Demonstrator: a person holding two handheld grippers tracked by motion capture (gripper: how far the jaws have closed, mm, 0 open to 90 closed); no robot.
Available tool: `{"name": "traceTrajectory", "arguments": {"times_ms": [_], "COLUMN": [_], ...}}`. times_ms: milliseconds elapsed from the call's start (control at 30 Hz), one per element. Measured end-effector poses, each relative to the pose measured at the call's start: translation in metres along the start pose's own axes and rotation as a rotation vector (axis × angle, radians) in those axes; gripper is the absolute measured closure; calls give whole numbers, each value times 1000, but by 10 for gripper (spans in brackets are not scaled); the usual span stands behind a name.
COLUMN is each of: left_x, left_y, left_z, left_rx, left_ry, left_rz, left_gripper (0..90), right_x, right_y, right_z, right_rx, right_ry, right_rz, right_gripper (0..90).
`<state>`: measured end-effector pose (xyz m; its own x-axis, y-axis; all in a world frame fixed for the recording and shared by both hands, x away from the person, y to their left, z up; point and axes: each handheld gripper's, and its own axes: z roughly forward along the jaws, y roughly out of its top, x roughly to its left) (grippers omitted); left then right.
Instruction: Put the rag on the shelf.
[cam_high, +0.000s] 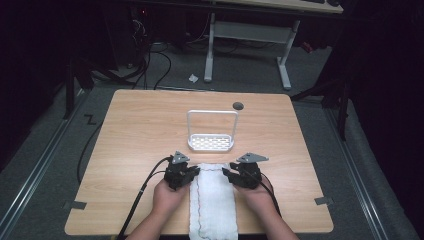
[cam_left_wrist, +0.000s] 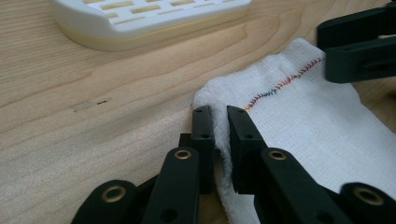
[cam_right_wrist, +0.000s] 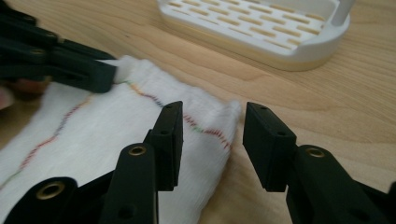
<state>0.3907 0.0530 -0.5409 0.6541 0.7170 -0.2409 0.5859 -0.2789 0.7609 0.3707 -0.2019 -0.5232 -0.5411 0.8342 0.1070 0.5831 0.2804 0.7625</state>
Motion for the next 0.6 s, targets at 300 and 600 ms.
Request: {"name": "traceTrajectory", "arguments": {"times_ms": [300, 600], "left_x": [1, -1], "left_y": [0, -3], "left_z": [-1, -4], "left_rx": [-1, -25], "left_ry": [-7, -13], "left_rz": [-6, -3], "left_gripper": [818, 822], "right_x": [1, 1], "right_y": [-3, -4], "right_z": [15, 15], "right_rx": [38, 35], "right_ry": [-5, 51], "right_rz": [-16, -15], "right_gripper": [711, 850]}}
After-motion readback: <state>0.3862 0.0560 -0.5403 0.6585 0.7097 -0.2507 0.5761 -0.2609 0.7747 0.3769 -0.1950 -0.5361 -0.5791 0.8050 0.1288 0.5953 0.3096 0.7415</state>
